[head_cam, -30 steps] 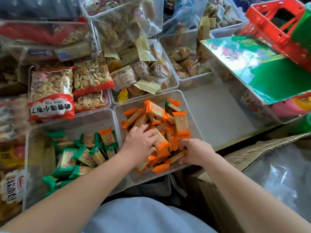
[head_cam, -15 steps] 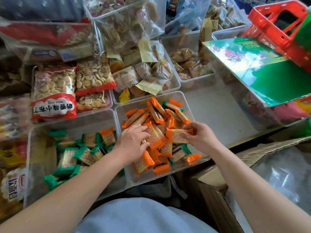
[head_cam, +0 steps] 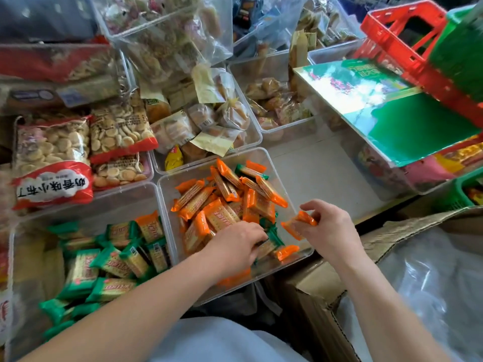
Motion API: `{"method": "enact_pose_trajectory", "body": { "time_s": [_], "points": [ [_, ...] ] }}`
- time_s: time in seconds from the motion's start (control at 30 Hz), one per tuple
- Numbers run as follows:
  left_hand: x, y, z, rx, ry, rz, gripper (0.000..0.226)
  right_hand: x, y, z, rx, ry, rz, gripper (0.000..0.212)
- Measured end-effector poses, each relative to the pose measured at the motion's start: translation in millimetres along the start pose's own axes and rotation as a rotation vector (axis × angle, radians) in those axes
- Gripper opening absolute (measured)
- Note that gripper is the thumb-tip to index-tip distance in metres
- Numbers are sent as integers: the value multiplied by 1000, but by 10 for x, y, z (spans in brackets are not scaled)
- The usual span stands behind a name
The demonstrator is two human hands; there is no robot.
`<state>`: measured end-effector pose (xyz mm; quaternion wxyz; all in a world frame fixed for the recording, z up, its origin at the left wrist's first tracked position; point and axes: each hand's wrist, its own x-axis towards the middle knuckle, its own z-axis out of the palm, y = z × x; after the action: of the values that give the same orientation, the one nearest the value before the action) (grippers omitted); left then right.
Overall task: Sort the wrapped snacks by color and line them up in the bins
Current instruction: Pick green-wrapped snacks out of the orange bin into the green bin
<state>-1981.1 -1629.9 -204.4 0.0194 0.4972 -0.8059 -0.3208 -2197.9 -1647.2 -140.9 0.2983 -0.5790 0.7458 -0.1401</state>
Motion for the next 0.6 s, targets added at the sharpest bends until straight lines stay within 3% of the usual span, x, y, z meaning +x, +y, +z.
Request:
{"method": "enact_pose_trajectory", "body": {
  "time_s": [0.17, 0.4, 0.5, 0.6],
  "points": [
    [587, 169, 120, 230, -266, -30, 33, -93, 154, 83, 96, 76, 35, 20],
    [714, 89, 453, 194, -250, -184, 63, -109, 315, 37, 140, 190, 6, 22],
    [687, 28, 366, 258, -267, -109, 67, -108, 334, 29, 171, 160, 37, 20],
    [630, -9, 310, 351, -331, -8, 56, -117, 324, 54, 168, 135, 40, 20]
  ]
}}
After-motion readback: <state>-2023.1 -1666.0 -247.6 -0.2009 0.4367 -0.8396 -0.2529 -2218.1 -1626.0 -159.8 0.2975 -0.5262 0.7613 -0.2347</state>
